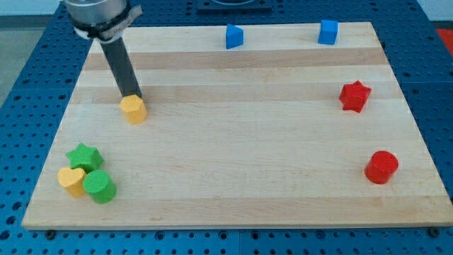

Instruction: Move the yellow hexagon towards group of blocks

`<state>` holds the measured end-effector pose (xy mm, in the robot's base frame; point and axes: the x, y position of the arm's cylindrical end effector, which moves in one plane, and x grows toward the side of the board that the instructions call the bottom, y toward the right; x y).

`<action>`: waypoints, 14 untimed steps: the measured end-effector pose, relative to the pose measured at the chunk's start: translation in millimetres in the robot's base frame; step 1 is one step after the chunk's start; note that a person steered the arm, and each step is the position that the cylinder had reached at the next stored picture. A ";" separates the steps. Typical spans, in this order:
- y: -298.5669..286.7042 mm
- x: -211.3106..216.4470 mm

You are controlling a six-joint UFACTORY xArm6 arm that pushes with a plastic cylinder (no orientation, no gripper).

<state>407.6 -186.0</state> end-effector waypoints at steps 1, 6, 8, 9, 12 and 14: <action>15.6 36.5; 6.6 74.2; 12.8 73.8; 47.0 73.1; 4.5 80.9; -7.6 70.4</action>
<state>478.0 -193.7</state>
